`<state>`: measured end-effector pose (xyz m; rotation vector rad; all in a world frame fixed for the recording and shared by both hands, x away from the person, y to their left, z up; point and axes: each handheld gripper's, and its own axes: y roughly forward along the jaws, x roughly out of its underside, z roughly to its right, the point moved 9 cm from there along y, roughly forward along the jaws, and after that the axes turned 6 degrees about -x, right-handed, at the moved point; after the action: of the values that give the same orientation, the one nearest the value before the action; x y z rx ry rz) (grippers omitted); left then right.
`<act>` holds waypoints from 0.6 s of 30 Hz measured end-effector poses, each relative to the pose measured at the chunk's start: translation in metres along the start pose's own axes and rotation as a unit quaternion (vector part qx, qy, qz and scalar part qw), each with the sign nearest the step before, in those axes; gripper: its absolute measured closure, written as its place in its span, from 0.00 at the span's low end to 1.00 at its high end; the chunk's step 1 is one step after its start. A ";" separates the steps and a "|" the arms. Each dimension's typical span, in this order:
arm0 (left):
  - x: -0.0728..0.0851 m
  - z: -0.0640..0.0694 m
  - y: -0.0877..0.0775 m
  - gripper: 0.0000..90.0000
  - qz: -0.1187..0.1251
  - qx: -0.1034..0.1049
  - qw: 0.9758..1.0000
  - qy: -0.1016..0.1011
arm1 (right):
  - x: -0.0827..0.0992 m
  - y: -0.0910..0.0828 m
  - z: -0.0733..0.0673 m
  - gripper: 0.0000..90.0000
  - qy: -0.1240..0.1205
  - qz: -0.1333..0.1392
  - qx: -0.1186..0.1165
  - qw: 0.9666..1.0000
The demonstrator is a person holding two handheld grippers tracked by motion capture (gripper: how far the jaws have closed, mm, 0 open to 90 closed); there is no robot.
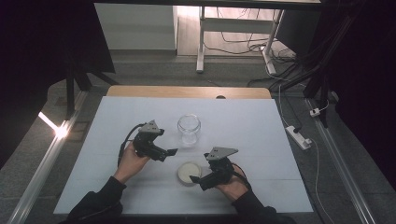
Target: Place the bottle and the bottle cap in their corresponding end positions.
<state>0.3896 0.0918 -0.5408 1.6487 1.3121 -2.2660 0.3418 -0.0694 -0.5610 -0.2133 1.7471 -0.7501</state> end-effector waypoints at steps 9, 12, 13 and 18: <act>0.014 0.014 -0.022 0.00 0.001 0.023 1.000 -0.012 | 0.004 -0.018 0.006 0.00 0.005 0.002 0.015 1.000; 0.020 0.017 -0.029 0.00 0.003 0.023 1.000 -0.015 | 0.005 -0.025 0.008 0.00 0.008 0.006 0.022 1.000; 0.021 0.018 -0.031 0.00 0.003 0.023 1.000 -0.016 | 0.005 -0.028 0.009 0.00 0.010 0.007 0.025 1.000; 0.031 0.022 -0.042 0.00 0.001 0.017 1.000 -0.021 | 0.007 -0.039 0.012 0.00 0.016 0.015 0.038 0.999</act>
<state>0.3386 0.1176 -0.5390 1.6027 1.2698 -2.3218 0.3417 -0.1078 -0.5458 -0.1253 1.7445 -0.8002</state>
